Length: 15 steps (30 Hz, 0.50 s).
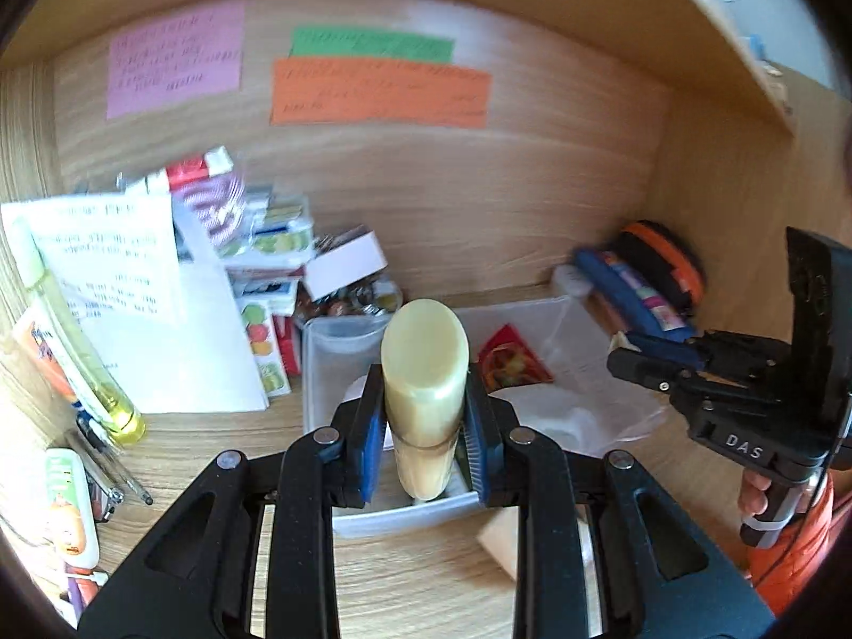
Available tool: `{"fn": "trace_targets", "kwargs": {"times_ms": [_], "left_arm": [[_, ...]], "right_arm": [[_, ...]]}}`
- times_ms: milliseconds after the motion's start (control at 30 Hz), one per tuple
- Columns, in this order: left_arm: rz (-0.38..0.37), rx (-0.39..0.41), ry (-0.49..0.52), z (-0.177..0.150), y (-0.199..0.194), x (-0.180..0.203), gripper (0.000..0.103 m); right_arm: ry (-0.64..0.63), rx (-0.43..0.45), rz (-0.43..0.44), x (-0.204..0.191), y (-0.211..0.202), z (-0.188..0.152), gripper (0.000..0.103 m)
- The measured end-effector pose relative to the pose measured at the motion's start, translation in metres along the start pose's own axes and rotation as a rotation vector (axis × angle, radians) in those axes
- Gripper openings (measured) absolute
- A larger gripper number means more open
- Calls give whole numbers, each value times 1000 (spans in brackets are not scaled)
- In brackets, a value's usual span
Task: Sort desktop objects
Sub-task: 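Carry the sunscreen tube and the seashell over the bin with both tools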
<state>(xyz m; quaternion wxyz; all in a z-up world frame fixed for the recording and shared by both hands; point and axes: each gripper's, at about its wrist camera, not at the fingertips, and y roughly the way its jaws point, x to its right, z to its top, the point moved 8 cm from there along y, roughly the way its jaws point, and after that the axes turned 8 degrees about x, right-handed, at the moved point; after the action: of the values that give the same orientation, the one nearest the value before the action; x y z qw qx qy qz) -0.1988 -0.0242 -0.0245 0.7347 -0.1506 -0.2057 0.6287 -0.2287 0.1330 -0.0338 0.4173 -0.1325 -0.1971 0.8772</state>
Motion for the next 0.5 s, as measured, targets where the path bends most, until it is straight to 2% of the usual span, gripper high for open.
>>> {"fn": "trace_targets", "kwargs": {"times_ms": [267,500], "left_arm": [[55,-64,-15,-22,35,-27,26],[36,-95,-9,-34,49,-28,26]], "right_arm": [[-37,-85,13,-10,49,-9,16],[-57,-110,22,-18,76,-16,16]]}}
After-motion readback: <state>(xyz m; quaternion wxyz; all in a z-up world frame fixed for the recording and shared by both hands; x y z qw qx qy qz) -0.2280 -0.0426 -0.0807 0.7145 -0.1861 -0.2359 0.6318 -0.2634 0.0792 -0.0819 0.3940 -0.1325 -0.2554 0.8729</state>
